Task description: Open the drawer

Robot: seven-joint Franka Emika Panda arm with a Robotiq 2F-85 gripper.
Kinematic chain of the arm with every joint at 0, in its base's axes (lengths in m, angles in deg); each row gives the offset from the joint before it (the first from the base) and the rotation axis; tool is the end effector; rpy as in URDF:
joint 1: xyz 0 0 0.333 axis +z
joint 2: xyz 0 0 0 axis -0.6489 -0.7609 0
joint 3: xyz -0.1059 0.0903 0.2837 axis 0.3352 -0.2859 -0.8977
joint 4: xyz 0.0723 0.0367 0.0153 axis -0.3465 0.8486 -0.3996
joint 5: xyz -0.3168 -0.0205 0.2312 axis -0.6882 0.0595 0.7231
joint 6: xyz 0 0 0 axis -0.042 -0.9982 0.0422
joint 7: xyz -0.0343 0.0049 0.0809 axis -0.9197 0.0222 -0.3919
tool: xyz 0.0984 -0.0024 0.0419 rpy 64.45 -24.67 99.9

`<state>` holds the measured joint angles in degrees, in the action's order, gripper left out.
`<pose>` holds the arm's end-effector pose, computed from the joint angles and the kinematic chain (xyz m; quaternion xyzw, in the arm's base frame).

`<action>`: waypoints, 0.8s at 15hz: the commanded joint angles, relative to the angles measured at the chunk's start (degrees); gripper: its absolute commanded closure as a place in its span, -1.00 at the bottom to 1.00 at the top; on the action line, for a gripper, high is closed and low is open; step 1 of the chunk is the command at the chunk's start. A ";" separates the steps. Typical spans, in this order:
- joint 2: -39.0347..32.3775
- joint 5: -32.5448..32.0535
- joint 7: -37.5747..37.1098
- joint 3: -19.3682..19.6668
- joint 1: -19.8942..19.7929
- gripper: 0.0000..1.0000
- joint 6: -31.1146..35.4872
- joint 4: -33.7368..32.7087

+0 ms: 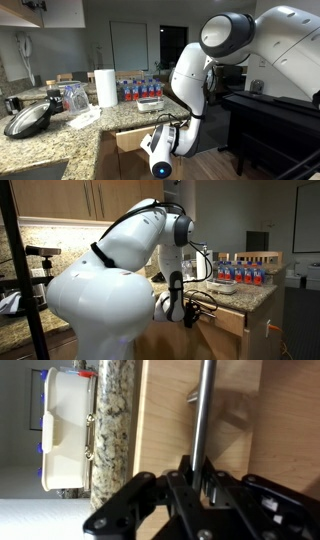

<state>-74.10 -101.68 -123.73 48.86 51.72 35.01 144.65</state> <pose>0.5060 0.2096 0.0391 0.6139 0.4804 0.3206 0.5381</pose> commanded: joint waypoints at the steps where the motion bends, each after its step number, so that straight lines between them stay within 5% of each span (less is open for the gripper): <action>1: 3.08 0.02 -1.08 -2.38 2.56 0.80 -2.79 7.85; 12: 4.06 2.00 -1.79 -4.82 3.28 0.80 -6.15 12.83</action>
<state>-70.60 -99.79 -126.59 45.78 52.75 29.16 155.18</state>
